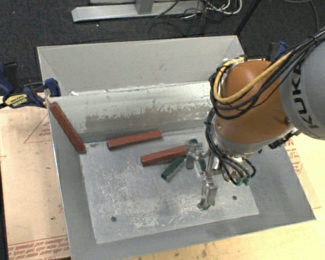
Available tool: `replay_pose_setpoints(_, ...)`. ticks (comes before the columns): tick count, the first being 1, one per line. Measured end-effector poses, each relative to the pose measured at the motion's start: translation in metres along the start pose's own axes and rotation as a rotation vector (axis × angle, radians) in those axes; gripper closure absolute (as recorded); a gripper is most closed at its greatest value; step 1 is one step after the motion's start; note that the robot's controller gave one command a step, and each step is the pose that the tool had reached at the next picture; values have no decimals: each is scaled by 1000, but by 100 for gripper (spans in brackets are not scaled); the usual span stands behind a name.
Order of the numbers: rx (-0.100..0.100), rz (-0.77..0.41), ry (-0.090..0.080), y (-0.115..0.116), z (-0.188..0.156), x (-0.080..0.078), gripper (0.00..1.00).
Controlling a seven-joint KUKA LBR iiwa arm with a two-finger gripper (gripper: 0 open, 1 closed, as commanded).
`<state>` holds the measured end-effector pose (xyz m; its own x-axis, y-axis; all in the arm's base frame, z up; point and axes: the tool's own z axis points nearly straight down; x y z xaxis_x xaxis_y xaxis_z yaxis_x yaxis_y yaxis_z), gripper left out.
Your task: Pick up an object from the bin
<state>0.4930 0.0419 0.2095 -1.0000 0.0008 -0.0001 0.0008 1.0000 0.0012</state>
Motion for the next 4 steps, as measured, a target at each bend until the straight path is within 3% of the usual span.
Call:
replay_pose_setpoints(1,0,0,0,0,0,0,0)
replay_pose_setpoints(2,-1,37,-12,33,51,-40,0)
replay_pose_setpoints(3,-1,2,-6,45,120,-67,0)
replay_pose_setpoints(4,0,230,-2,-4,119,-90,100)
